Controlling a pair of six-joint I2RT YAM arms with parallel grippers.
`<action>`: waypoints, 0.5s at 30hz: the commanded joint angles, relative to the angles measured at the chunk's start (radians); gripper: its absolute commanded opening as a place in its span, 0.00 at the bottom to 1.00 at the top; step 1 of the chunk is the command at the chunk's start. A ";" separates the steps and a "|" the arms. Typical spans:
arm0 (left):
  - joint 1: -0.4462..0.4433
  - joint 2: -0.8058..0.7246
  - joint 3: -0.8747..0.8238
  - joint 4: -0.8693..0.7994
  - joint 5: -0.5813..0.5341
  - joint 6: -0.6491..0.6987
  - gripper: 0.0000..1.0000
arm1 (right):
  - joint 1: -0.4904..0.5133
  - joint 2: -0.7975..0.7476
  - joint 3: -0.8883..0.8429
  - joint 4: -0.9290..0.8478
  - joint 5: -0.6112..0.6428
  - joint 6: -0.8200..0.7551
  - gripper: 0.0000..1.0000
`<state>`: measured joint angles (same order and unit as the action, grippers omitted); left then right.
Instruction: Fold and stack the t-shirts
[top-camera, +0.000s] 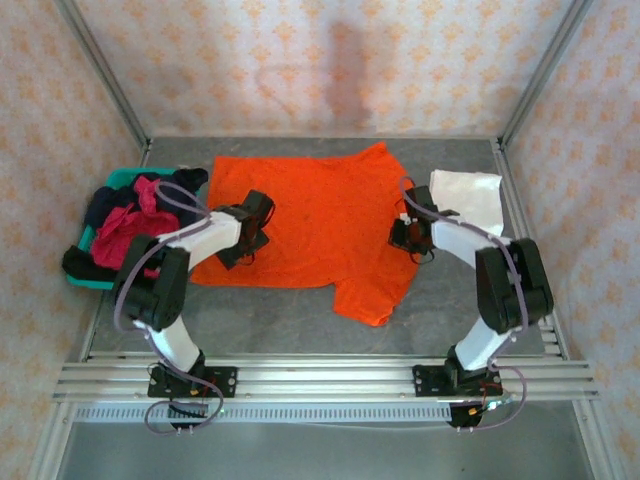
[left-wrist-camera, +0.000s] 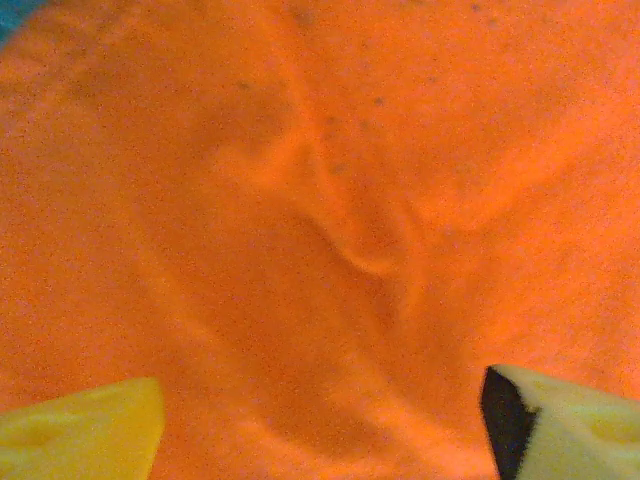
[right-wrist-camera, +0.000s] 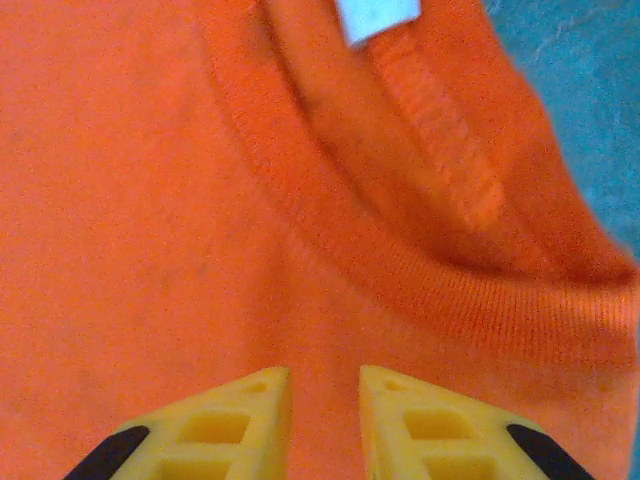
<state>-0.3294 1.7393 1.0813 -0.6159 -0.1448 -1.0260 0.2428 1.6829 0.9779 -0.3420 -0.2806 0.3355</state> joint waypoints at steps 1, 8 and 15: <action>0.001 0.080 0.075 -0.001 0.006 -0.003 0.77 | -0.037 0.076 0.057 0.017 0.002 -0.032 0.24; 0.004 0.205 0.142 0.000 0.024 -0.001 0.72 | -0.118 0.144 0.051 0.042 0.001 -0.030 0.21; 0.007 0.321 0.230 -0.005 0.063 0.007 0.71 | -0.163 0.185 0.103 0.026 -0.033 -0.046 0.21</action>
<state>-0.3271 1.9789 1.3064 -0.6109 -0.1303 -1.0195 0.0959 1.8217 1.0634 -0.2802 -0.3233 0.3122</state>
